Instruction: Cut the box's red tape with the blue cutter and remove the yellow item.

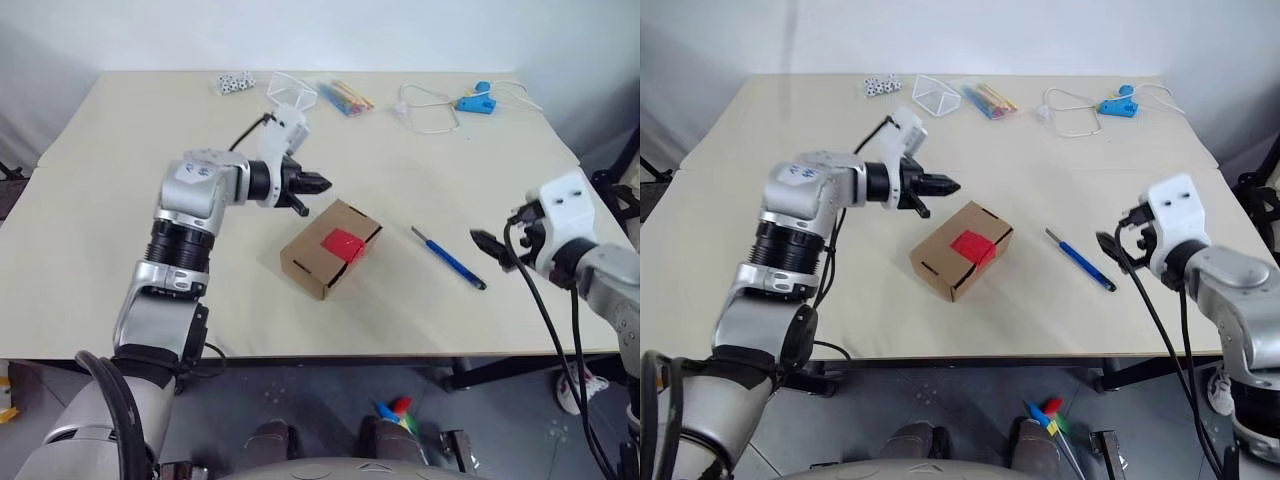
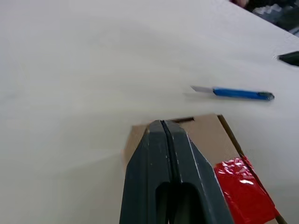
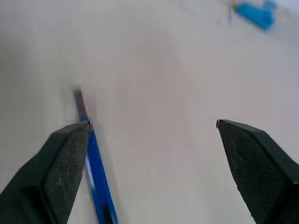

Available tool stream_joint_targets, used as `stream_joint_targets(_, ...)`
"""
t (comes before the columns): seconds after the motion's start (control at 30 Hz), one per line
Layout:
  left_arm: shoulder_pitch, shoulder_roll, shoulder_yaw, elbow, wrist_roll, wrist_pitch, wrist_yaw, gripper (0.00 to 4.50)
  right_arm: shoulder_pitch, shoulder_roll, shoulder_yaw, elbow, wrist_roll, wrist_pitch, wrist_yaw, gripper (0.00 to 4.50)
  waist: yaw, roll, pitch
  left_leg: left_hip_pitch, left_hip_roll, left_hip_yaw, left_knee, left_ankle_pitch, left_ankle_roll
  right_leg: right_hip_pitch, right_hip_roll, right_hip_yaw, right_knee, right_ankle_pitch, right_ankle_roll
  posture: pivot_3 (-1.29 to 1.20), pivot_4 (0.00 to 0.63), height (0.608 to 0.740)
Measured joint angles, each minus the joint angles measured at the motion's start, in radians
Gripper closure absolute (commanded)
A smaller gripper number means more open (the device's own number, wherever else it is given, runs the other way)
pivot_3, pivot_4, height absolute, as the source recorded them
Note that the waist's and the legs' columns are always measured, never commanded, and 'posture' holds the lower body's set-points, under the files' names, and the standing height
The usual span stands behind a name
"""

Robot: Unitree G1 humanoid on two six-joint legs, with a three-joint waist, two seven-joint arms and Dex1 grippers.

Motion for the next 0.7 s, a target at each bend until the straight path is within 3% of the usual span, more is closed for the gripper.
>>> stream_joint_targets(0.2, 0.009, 0.082, -0.014, 0.107, 0.053, -0.072, 0.040, 4.50, -0.137, 0.078, 0.170, -0.019, 0.015, 0.194, -0.008, 3.03, 0.003, 0.000, 0.000, -0.001, -0.001, 0.003, 0.000, 0.000, 0.000, 0.000, 0.000, 0.000, 0.000, 0.000, 0.000, 0.00, 0.150, 0.740)
stream_joint_targets(0.33, 0.106, 0.094, -0.061, 0.103, 0.079, -0.072, 0.035, 4.50, -0.207, 0.131, 0.241, -0.016, 0.022, 0.251, -0.005, 4.43, 0.006, 0.000, 0.000, -0.002, -0.001, 0.002, 0.000, 0.000, 0.000, 0.000, 0.000, 0.000, 0.001, 0.000, 0.000, 0.00, 0.150, 0.740)
stream_joint_targets(0.7, 0.276, 0.041, -0.118, -0.083, 0.071, 0.012, 0.028, 4.50, -0.296, 0.161, 0.402, 0.084, 0.020, 0.256, 0.102, 4.47, -0.002, -0.001, 0.001, -0.003, -0.001, 0.001, 0.000, 0.000, 0.000, -0.002, 0.000, 0.000, 0.003, 0.000, 0.000, 0.00, 0.150, 0.740)
